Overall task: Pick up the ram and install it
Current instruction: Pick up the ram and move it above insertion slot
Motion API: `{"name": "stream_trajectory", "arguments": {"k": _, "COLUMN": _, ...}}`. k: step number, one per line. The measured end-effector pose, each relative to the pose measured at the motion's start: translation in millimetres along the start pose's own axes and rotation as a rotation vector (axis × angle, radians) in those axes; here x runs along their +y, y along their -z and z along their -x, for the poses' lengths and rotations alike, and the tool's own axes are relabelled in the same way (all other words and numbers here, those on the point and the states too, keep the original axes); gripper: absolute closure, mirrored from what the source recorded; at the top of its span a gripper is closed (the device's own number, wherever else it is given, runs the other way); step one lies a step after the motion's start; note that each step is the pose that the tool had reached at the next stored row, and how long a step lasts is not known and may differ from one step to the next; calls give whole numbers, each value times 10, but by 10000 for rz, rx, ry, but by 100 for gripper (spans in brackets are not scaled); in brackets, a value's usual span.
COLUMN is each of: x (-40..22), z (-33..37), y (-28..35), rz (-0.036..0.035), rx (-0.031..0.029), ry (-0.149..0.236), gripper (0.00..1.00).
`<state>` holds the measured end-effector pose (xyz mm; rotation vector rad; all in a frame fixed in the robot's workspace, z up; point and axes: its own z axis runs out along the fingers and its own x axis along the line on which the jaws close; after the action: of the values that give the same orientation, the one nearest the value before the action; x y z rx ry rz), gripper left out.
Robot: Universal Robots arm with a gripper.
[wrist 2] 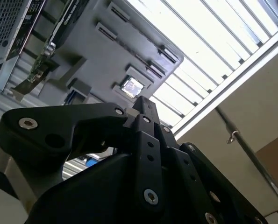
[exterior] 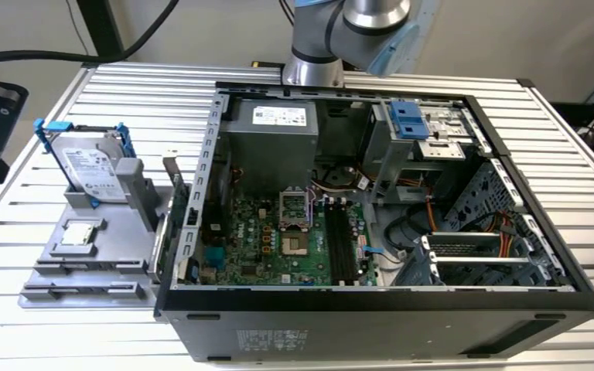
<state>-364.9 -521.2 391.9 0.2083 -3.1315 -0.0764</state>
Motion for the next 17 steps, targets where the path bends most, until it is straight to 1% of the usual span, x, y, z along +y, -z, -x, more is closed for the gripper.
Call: {"name": "stream_trajectory", "arguments": {"k": 17, "x": 0, "z": 0, "y": 1, "rz": -10, "rx": 150, "ry": 3059, "gripper": 100}}
